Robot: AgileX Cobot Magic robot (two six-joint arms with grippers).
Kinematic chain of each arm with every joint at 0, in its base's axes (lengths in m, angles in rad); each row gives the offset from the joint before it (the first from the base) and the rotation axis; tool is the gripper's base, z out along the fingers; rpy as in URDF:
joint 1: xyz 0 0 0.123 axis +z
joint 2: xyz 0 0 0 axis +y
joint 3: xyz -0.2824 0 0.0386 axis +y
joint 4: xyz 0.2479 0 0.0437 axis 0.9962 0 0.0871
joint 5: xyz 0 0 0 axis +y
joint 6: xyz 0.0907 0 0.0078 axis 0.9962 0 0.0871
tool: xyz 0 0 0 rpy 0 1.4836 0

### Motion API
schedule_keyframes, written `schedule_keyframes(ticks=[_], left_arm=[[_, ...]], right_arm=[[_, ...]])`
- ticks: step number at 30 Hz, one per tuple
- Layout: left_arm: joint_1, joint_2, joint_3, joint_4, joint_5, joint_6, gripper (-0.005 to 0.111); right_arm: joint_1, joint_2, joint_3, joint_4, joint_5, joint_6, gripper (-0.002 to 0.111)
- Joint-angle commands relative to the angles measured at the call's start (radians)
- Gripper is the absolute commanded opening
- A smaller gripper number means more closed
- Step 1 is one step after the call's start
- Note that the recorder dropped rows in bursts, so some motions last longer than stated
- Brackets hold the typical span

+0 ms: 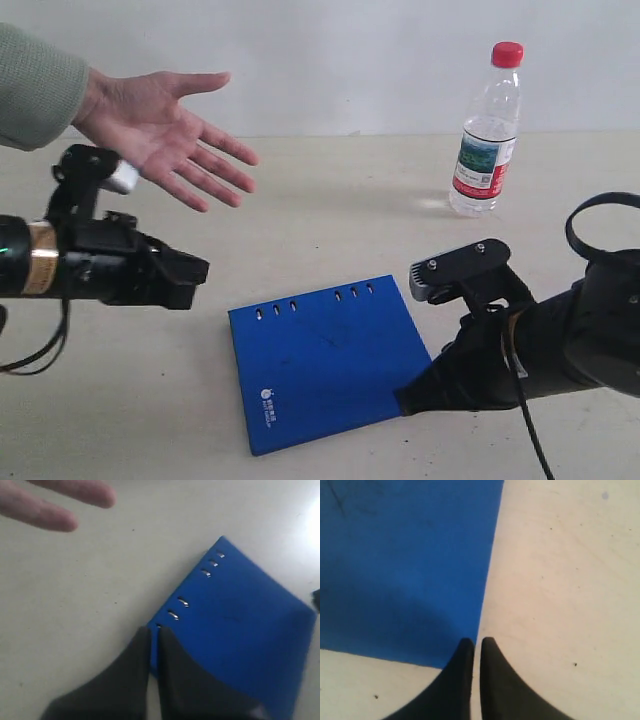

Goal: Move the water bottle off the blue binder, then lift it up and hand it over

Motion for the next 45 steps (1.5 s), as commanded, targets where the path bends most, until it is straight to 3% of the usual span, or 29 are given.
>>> schedule_keyframes(ticks=[1, 5, 8, 15, 28, 35, 45], left_arm=[[-0.109, 0.164, -0.193, 0.039, 0.227, -0.048, 0.004], [-0.109, 0.342, -0.322, 0.282, 0.184, -0.276, 0.004], [-0.109, 0.414, -0.366, 0.464, 0.172, -0.49, 0.004], [-0.108, 0.394, -0.347, 0.464, 0.077, -0.487, 0.004], [-0.108, 0.283, -0.212, 0.464, 0.192, -0.483, 0.004], [-0.108, 0.254, -0.146, 0.464, 0.197, -0.485, 0.004], [-0.108, 0.249, -0.137, 0.464, 0.272, -0.491, 0.004]], right_arm=[[0.023, -0.001, 0.002, -0.005, 0.062, -0.004, 0.0], [0.069, -0.001, 0.028, -0.003, -0.042, -0.006, 0.0], [0.047, 0.001, 0.0, -0.003, -0.002, -0.009, 0.0], [-0.009, 0.141, -0.056, -0.005, 0.025, -0.028, 0.0], [-0.01, 0.161, -0.18, -0.005, 0.053, -0.054, 0.0], [-0.01, 0.163, -0.282, -0.005, 0.215, -0.092, 0.0], [0.002, 0.022, -0.131, 0.057, 0.192, -0.125, 0.0]])
